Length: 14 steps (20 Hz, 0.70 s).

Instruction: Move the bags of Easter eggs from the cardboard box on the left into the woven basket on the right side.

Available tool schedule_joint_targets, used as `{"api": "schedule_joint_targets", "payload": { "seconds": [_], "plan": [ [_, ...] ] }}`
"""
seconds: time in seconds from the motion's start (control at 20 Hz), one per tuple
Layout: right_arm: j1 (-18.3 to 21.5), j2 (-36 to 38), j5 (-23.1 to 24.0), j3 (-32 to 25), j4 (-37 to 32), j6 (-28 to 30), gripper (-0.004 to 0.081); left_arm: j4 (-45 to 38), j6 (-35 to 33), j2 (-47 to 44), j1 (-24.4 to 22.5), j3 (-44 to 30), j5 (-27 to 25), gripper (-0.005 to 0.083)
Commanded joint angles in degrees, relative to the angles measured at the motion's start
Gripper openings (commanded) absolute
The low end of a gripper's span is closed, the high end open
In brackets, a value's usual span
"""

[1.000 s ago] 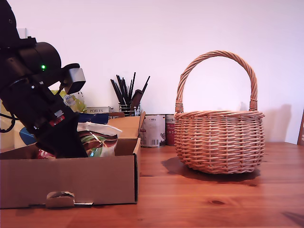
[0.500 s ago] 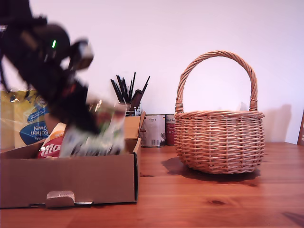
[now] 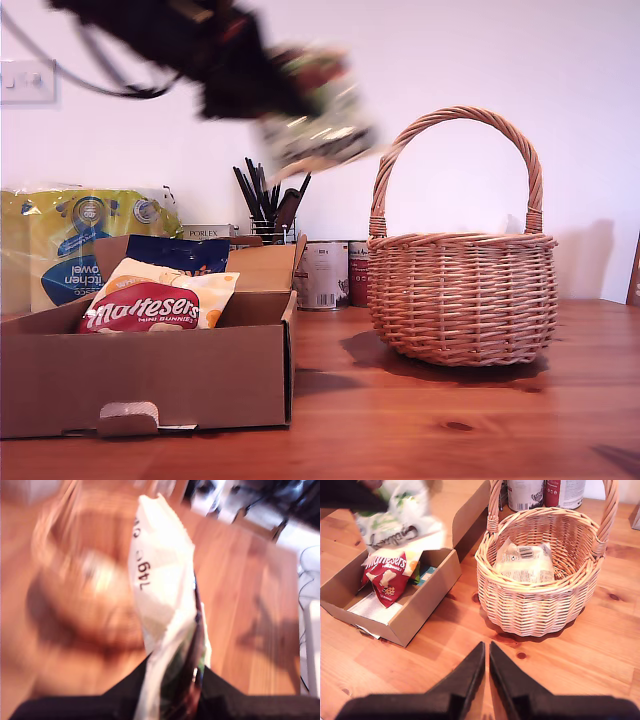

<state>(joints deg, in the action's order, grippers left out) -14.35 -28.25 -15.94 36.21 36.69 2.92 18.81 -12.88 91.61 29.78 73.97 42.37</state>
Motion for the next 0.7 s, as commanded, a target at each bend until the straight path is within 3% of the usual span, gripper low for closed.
{"api": "schedule_joint_targets", "payload": {
  "seconds": [0.0,0.25,0.45,0.65],
  "plan": [
    [-0.26,-0.09,0.04,0.66,-0.42,0.17,-0.0013,-7.13,4.50,1.79,3.34,-0.46,-3.58,0.0005],
    [-0.24,-0.09,0.07,0.66,-0.37,0.17,-0.0013,-23.71,13.38,7.02,12.55,-0.46,-24.06,-0.0001],
    [-0.26,-0.09,0.07,0.66,-0.37,0.17,-0.0013,-36.57,17.94,14.10,15.91,-0.39,-33.16,-0.0001],
    [-0.26,-0.09,0.04,0.66,-0.37,0.22,-0.0013,-41.72,20.24,19.78,16.70,0.24,-38.71,-0.0001]
  ]
}}
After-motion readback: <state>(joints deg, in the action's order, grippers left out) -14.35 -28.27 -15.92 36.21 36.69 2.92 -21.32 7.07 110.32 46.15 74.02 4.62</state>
